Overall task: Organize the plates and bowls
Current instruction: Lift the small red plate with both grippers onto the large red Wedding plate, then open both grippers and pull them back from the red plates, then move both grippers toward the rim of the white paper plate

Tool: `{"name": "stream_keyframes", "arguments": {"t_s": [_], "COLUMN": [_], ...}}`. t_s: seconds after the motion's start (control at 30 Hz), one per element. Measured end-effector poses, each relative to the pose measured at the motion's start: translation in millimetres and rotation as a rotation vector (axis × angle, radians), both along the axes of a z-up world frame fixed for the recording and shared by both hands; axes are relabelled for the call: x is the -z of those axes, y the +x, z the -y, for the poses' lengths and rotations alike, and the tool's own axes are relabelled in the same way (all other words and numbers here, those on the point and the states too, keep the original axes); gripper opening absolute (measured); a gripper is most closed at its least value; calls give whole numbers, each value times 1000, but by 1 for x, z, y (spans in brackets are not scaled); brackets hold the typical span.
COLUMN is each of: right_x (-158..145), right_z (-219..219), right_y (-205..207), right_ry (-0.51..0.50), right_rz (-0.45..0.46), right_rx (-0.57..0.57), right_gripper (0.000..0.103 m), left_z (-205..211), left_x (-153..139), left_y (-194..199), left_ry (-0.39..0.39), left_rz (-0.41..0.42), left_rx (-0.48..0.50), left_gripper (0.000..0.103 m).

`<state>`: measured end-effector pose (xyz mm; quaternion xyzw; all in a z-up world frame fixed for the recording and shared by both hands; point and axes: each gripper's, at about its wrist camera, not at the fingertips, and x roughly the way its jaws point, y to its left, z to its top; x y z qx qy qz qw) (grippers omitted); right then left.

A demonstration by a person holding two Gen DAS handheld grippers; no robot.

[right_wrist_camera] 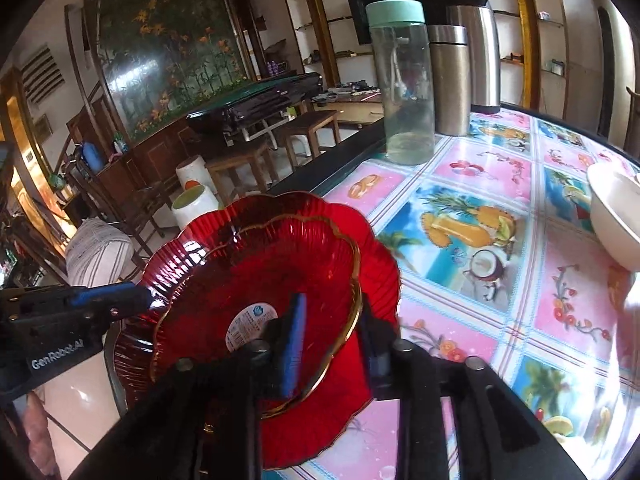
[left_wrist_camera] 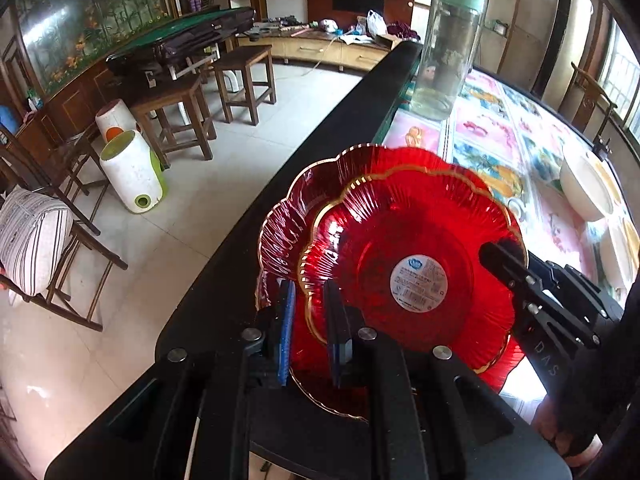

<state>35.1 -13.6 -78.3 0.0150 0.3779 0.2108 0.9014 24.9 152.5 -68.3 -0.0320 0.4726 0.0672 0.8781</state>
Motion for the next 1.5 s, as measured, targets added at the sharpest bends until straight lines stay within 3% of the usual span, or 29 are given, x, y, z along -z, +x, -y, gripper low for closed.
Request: {"name": "stream_keyframes", "arguments": {"t_s": [0.1, 0.23, 0.27, 0.37, 0.5, 0.57, 0.63, 0.67, 0.8, 1.0, 1.13, 1.3, 1.4, 1.5], "right_x": [-16, -41, -44, -44, -32, -30, -31, -31, -35, -46, -63, -93, -102, -98], "right_z": [10, 42, 49, 69, 95, 102, 106, 108, 121, 166, 214, 293, 341, 377], "right_y": [-9, -24, -25, -16, 6, 12, 12, 11, 0, -24, -39, -46, -41, -43], "right_ry": [3, 157, 180, 242, 363, 387, 384, 380, 378, 345, 255, 178, 215, 328], "right_rz": [108, 252, 268, 229, 85, 47, 43, 46, 74, 155, 210, 253, 175, 99], "right_rx": [25, 83, 108, 177, 236, 259, 277, 279, 288, 326, 340, 382, 359, 306], "right_gripper": [47, 76, 78, 78, 78, 78, 78, 78, 78, 81, 82, 88, 88, 88], "left_z": [-6, -8, -8, 0, 21, 36, 52, 60, 94, 133, 164, 209, 236, 263], "left_x": [-5, -10, -11, -15, -21, -24, -25, -26, -29, -37, -47, -53, -51, -41], "left_y": [-4, -7, -8, -10, -15, -18, -23, -26, -34, -41, -35, -19, 2, 25], "left_ry": [-18, -33, -37, -45, -50, -53, -45, -39, -7, -20, -80, -219, -294, -376], "left_rz": [26, 52, 57, 71, 95, 107, 123, 132, 143, 142, 126, 54, -19, -116], "left_rx": [-12, -21, -19, 3, 68, 105, 149, 167, 273, 383, 468, 566, 577, 554], "left_gripper": [12, 12, 12, 12, 17, 30, 57, 60, 61, 61, 74, 74, 74, 74]}}
